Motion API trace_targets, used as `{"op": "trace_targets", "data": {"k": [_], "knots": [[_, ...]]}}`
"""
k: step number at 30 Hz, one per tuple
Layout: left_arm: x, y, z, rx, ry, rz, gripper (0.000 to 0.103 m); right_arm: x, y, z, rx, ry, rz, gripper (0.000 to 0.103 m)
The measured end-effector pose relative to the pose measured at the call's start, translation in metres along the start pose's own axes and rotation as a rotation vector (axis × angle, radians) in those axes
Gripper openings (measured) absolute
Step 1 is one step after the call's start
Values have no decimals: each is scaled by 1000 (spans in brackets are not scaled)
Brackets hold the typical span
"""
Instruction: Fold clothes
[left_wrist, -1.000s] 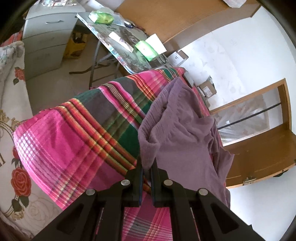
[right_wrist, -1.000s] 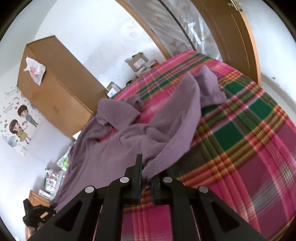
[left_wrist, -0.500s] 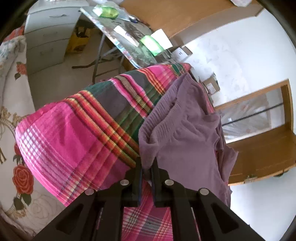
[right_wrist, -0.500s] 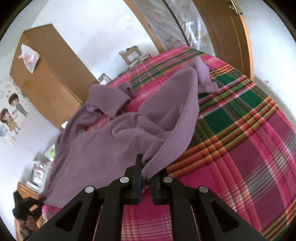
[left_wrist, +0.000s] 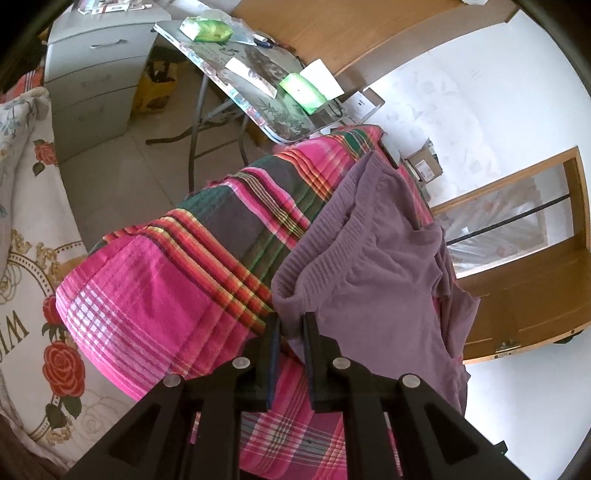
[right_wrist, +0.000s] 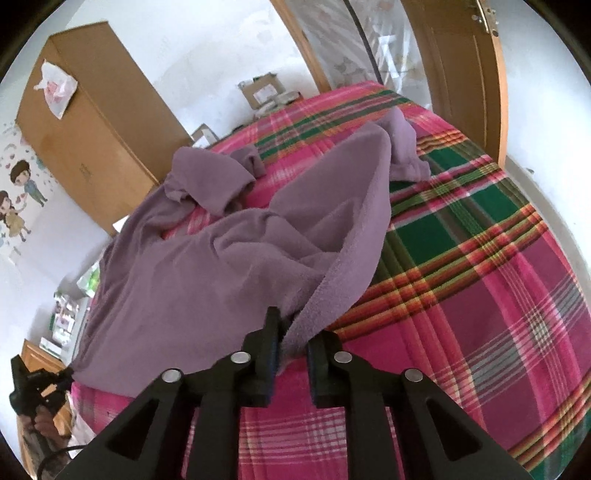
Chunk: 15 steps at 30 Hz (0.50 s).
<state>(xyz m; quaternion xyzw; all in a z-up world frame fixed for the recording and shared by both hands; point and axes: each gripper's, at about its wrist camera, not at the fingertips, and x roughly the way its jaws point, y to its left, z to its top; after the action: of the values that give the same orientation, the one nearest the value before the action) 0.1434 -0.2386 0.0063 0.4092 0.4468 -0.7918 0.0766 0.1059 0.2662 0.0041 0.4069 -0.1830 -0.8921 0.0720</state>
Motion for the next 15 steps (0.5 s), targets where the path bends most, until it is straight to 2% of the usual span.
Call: {"op": "trace_targets", "data": {"k": [2, 5, 8, 11, 15], "knots": [[-2, -2, 1, 14, -2, 16, 11, -3, 1, 2, -9, -7, -16, 20], [-13, -4, 3, 44, -45, 64, 11, -8, 2, 5, -21, -16, -39, 22], [-25, -6, 11, 50, -85, 60, 12, -14, 4, 8, -34, -26, -62, 23], [-30, -22, 21, 114, -123, 77, 12, -19, 5, 11, -47, -36, -86, 23], [-18, -52, 45, 188, -84, 49, 14, -20, 14, 22, -75, -49, -99, 23]]}}
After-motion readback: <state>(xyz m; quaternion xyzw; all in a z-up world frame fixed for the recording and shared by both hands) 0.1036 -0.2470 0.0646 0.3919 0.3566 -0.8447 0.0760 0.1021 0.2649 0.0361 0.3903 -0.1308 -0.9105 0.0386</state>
